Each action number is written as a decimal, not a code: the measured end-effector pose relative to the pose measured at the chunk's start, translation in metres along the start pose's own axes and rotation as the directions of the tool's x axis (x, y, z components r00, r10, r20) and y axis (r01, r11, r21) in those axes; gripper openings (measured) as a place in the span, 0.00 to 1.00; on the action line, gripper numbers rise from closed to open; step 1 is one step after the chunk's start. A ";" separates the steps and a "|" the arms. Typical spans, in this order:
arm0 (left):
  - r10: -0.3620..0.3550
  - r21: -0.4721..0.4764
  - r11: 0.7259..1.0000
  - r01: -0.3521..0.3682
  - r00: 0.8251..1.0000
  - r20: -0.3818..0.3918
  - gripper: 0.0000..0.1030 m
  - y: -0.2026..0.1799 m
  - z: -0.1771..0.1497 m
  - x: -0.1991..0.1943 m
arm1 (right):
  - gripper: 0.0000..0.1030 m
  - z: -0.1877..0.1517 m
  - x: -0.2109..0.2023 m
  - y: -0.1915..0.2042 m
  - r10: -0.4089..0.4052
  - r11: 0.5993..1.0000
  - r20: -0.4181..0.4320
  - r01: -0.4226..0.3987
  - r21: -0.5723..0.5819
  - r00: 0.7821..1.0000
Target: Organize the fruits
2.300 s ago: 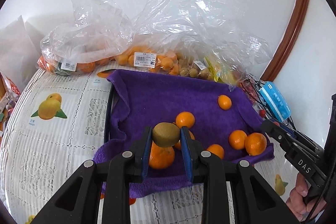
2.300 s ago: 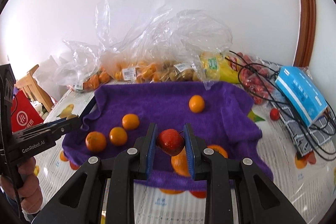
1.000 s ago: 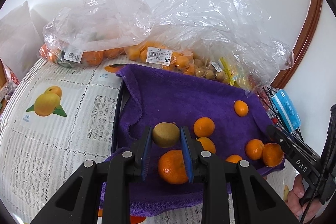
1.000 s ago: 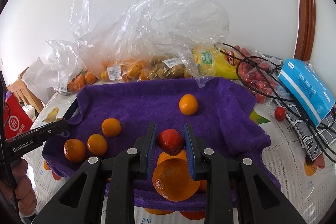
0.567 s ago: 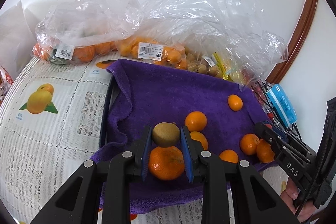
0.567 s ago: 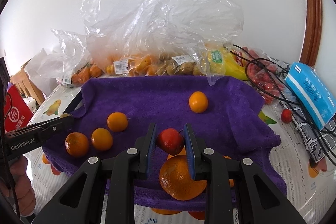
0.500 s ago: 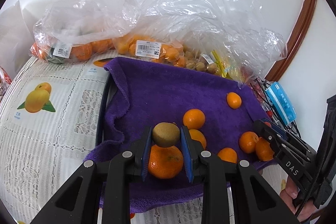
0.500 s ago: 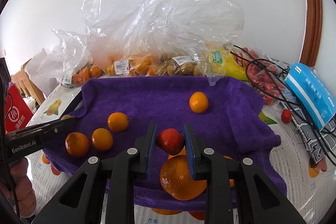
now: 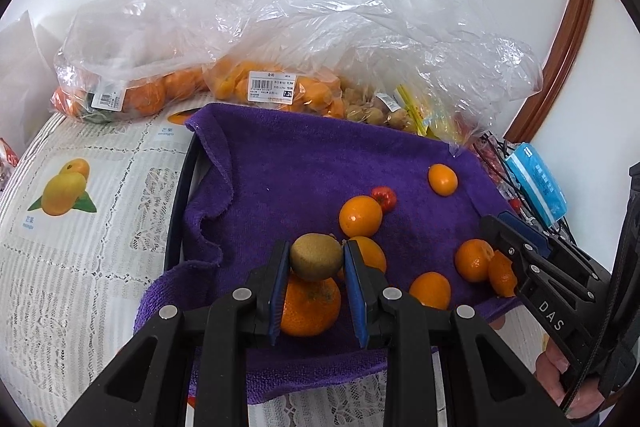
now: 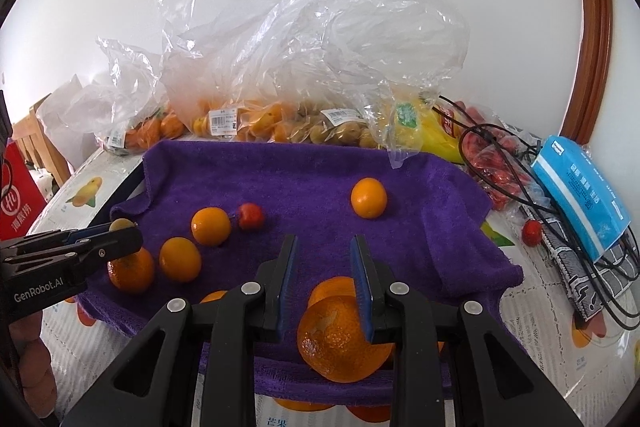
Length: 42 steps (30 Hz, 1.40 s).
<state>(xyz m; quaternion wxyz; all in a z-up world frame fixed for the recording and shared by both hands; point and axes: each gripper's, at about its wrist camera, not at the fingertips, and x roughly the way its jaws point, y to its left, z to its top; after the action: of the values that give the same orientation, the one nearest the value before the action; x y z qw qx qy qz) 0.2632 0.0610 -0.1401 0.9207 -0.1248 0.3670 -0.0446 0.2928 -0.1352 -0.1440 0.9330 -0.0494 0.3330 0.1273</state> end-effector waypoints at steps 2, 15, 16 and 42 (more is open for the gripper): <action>-0.007 -0.003 1.000 0.007 1.000 0.005 0.25 0.000 -0.001 0.000 | 0.33 0.000 0.000 -0.001 0.001 1.000 -0.002 -0.001 0.006 1.000; 0.025 0.049 0.998 -0.028 0.998 0.059 0.57 -0.011 -0.002 -0.009 | 0.52 0.002 -0.004 -0.007 -0.008 0.999 0.010 0.008 0.038 1.000; 0.027 0.052 0.998 -0.030 0.998 0.060 0.57 -0.011 -0.002 -0.010 | 0.53 0.002 -0.006 -0.007 -0.004 0.999 0.011 0.004 0.044 1.000; 0.085 0.101 0.991 -0.093 0.993 0.081 0.77 -0.046 -0.050 -0.145 | 0.80 -0.020 -0.175 -0.001 -0.060 0.992 0.015 0.058 0.117 0.998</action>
<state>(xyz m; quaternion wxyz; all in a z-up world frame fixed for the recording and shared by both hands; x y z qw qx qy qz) 0.1241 0.0319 -0.0665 0.9404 -0.0616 0.3338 -0.0179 0.1504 -0.1757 -0.0483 0.9407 -0.0036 0.3295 0.0808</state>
